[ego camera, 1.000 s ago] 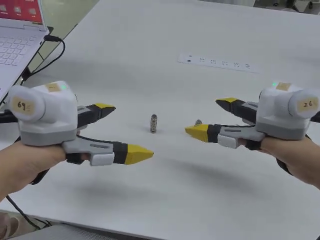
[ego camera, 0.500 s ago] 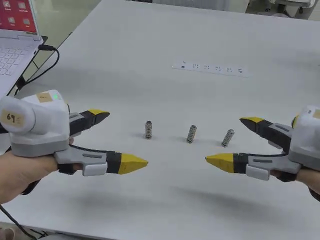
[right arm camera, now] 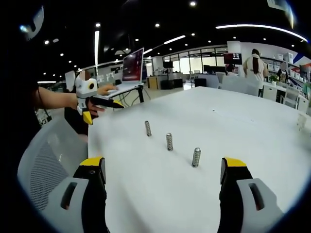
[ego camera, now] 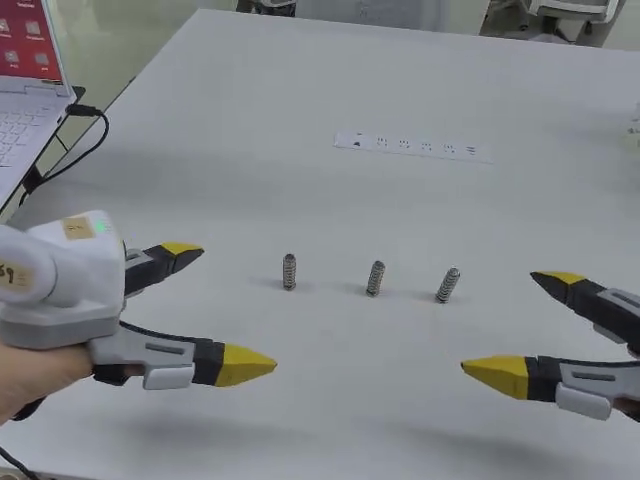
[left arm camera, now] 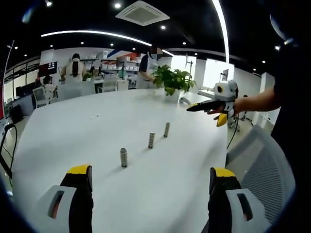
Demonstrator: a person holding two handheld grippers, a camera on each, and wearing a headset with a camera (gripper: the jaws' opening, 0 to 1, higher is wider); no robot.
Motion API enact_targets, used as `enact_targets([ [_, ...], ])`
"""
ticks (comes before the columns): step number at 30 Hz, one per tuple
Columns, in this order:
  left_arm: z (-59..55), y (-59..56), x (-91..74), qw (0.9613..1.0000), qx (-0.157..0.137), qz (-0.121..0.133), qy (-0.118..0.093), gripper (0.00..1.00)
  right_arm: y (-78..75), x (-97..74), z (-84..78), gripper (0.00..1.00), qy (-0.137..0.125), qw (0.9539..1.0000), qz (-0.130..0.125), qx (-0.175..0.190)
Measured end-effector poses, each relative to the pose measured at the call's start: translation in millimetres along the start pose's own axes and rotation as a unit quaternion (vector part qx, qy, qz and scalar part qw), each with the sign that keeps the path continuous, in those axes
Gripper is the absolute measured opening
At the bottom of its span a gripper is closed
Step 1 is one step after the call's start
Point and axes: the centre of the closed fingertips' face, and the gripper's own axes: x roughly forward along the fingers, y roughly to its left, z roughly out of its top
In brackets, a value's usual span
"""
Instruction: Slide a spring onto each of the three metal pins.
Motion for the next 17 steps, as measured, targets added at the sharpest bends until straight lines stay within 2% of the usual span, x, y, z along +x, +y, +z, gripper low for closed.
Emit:
enact_targets([
  [3, -0.8, 3.1, -3.3, 1.0, 0.002, 0.005, -0.001, 0.98, -0.9, -6.1, -6.8, 0.99, 0.002, 1.0, -0.008, -0.004],
  [8, -6.8, 2.1, -7.6, 1.0, -0.005, 0.008, 0.002, 0.97, -2.0, -14.8, -18.7, 0.99, 0.003, 0.9997, -0.022, 0.013],
  [15, -9.2, 2.6, -11.4, 0.9998, -0.01, 0.014, 0.003, 0.98, -6.5, -20.4, -25.8, 0.99, 0.02, 0.999, -0.037, 0.015],
  [16, -12.8, 5.1, -11.1, 0.9997, -0.012, 0.02, 0.009, 0.97, -9.4, -21.5, -30.6, 0.98, 0.034, 0.9983, -0.045, 0.016],
  [17, -21.6, 8.8, -11.6, 0.9991, -0.015, 0.028, 0.029, 0.97, -12.2, -21.5, -34.0, 0.96, 0.041, 0.9978, -0.051, 0.014],
])
